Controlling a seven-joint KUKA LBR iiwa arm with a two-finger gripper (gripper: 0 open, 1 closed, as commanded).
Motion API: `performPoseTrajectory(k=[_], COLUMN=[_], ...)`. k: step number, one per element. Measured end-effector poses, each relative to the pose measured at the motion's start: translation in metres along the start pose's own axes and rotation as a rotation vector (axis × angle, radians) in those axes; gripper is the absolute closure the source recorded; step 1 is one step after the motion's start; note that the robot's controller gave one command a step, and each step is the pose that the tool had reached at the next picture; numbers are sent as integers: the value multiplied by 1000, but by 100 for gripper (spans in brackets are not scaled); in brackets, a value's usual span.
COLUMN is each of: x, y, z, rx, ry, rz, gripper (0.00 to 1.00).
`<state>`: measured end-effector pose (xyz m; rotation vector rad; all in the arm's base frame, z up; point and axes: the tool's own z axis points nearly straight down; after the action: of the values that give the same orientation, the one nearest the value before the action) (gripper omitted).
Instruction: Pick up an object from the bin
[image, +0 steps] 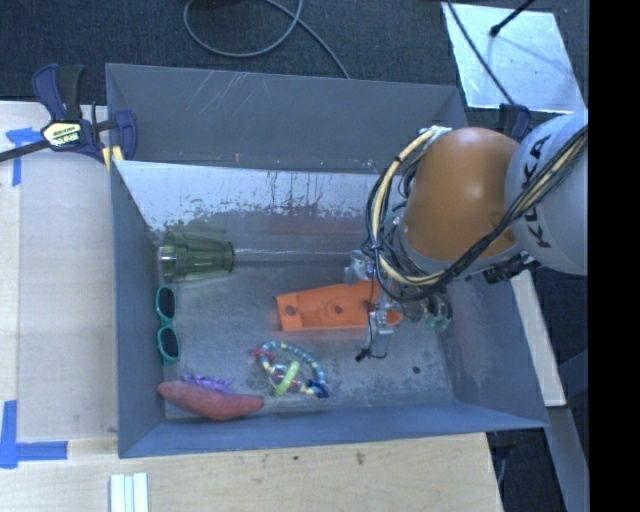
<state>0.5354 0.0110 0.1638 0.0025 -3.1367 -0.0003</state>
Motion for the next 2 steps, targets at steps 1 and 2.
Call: performPoseTrajectory(k=[1, 2], x=[-1, -40], y=[0, -9], z=[-5, 28], rx=[0, -1], ry=[-7, -17], rz=[0, 51], gripper=[0, 0])
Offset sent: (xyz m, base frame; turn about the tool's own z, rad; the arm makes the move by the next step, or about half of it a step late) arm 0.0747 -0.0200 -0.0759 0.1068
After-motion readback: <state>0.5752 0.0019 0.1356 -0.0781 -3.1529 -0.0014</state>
